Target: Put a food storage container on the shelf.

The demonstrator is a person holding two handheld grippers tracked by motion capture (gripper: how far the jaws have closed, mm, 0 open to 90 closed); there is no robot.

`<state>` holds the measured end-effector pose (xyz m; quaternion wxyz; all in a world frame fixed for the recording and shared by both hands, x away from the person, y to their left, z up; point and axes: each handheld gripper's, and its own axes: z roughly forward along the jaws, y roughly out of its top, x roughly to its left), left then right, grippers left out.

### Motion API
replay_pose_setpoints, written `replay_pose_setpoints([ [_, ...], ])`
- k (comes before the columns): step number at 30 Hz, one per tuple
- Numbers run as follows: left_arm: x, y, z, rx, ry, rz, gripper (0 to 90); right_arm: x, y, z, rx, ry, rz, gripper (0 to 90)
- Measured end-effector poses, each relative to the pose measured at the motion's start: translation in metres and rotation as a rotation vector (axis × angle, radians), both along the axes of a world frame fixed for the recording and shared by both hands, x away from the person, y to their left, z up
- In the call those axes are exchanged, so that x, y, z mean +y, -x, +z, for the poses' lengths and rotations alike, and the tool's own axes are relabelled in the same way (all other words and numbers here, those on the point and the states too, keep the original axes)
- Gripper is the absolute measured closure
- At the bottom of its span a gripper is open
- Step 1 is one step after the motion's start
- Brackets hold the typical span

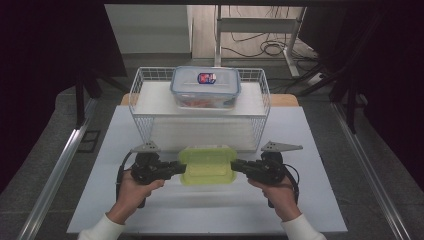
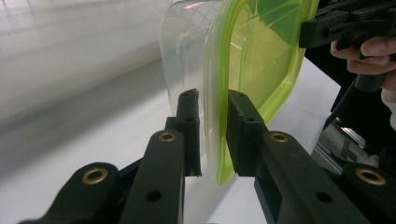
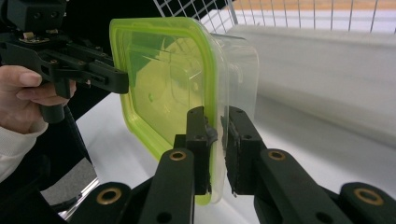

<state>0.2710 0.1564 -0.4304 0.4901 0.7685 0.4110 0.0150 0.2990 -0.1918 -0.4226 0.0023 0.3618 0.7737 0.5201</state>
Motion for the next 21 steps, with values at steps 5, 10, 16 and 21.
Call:
replay_pose_setpoints([
  [5, 0.003, -0.003, 0.015, -0.021, 0.016, 0.0, 76.8, 0.003, -0.003, 0.016, -0.033, 0.009, -0.001, 80.0],
  [10, 0.004, -0.006, 0.03, -0.045, 0.025, 0.005, 77.0, 0.004, -0.006, 0.032, -0.06, 0.008, 0.001, 80.0],
  [16, 0.007, -0.011, 0.05, -0.075, 0.014, 0.005, 77.1, 0.007, -0.01, 0.054, -0.098, 0.016, 0.005, 80.0],
  [21, 0.009, -0.017, 0.064, -0.087, 0.02, 0.009, 77.3, 0.01, -0.016, 0.07, -0.116, 0.016, 0.007, 80.0],
])
